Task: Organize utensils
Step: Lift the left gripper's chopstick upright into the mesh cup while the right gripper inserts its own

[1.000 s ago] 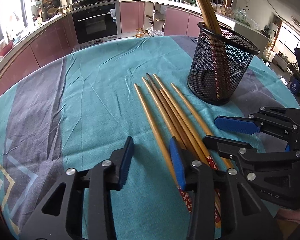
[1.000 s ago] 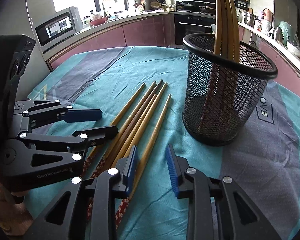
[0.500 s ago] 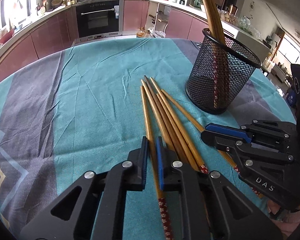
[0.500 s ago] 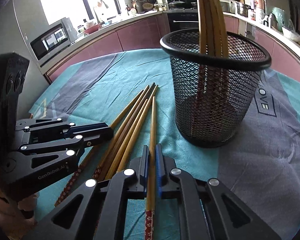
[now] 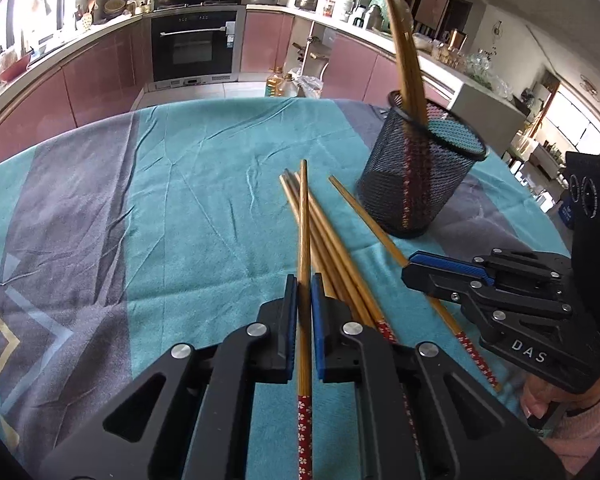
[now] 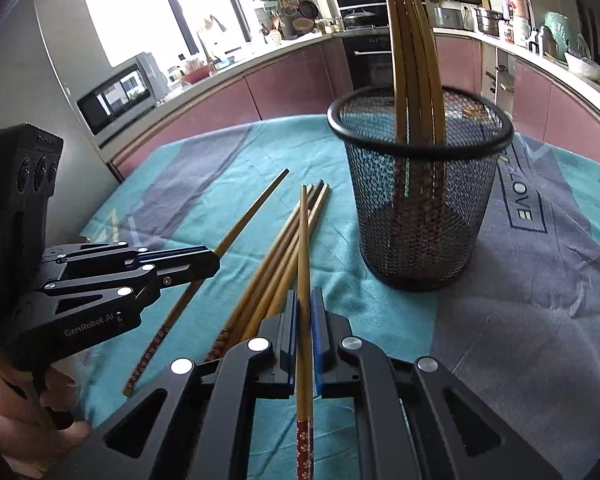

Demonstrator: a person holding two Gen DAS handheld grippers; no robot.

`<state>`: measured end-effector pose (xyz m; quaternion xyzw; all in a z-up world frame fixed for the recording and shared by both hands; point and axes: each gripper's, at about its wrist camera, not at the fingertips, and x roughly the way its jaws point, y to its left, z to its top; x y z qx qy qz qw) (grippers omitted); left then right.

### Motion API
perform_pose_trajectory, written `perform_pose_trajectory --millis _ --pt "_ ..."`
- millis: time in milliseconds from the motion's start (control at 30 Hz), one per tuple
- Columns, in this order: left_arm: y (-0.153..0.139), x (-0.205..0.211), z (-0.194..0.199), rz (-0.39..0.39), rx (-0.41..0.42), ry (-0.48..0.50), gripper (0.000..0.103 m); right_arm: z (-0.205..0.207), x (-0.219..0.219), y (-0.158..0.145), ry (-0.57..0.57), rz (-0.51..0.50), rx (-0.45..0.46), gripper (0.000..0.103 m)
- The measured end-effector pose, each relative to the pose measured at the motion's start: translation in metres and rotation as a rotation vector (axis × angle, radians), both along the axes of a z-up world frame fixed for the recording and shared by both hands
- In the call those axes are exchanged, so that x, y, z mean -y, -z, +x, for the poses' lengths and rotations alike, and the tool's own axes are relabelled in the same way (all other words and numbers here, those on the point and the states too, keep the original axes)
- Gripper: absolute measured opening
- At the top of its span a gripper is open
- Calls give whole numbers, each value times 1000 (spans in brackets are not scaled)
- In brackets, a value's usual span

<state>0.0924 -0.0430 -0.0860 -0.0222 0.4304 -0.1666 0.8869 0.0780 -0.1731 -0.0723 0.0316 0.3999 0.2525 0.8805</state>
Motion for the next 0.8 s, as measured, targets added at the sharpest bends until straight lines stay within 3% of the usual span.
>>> perform_pose_trajectory --millis 567,800 --pt "-58 -5 -28 -174 83 123 7 -21 35 -47 4 137 104 6" --pt "-80 -8 -37 -208 132 144 7 -24 44 -59 9 165 143 6"
